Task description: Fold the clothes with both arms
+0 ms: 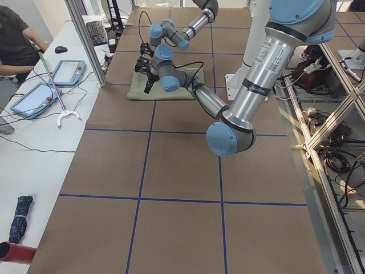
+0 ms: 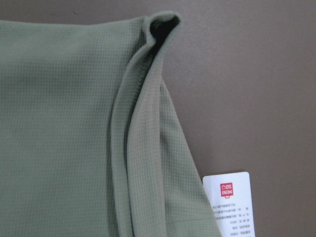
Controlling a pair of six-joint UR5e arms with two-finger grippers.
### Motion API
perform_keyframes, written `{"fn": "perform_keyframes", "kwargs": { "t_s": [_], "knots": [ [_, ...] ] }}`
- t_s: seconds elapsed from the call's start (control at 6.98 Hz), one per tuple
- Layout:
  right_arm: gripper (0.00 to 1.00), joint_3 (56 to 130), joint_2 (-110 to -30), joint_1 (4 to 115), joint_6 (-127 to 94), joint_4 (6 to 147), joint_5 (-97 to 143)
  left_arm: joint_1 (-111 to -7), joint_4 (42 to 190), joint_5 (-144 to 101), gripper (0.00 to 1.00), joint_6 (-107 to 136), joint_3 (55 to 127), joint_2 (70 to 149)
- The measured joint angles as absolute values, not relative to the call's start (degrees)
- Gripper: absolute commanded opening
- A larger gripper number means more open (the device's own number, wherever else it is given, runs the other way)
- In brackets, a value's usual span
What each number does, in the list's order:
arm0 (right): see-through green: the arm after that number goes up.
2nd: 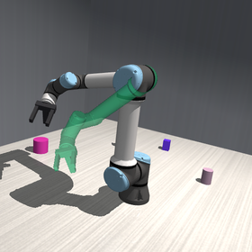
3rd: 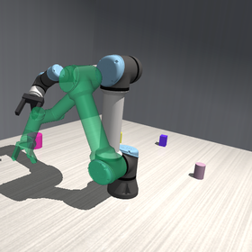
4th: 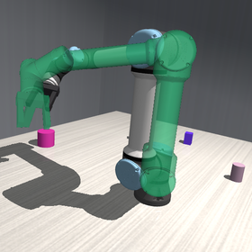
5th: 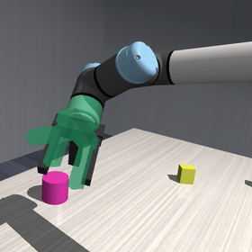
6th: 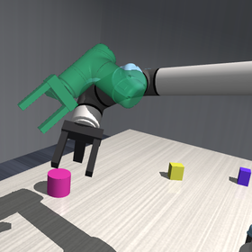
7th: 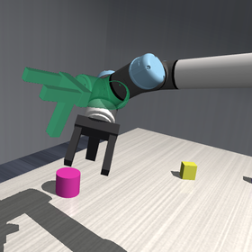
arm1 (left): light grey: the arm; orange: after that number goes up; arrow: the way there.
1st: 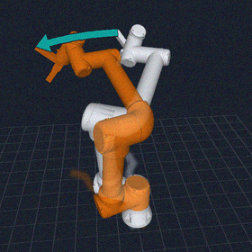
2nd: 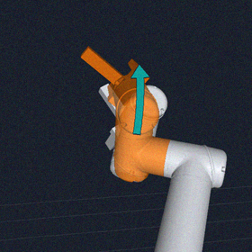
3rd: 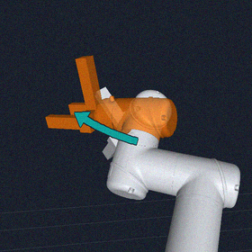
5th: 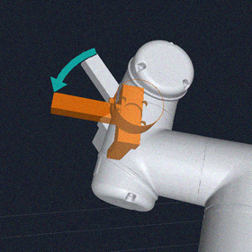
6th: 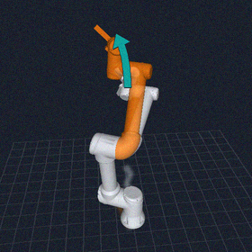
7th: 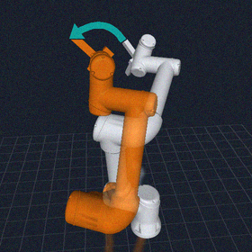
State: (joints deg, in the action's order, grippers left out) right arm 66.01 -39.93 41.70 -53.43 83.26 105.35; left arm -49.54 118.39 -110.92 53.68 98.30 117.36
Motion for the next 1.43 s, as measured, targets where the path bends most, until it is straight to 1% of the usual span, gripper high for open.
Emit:
{"fn": "perform_keyframes", "kwargs": {
  "t_s": [1.15, 1.29, 1.43],
  "knots": [
    [1.00, 66.32, -42.52, 43.45, -51.44, 83.23, 107.10, -49.60, 118.33, -110.98, 1.00, 53.90, 98.34, 117.84],
    [1.00, 68.69, -43.07, 43.71, -51.75, 83.63, 109.18, -49.59, 118.29, -111.92, 1.00, 54.39, 98.53, 117.85],
    [1.00, 74.17, -45.06, 43.86, -53.12, 85.27, 111.40, -49.32, 118.29, -114.46, 1.00, 57.24, 98.73, 117.81]
  ]
}}
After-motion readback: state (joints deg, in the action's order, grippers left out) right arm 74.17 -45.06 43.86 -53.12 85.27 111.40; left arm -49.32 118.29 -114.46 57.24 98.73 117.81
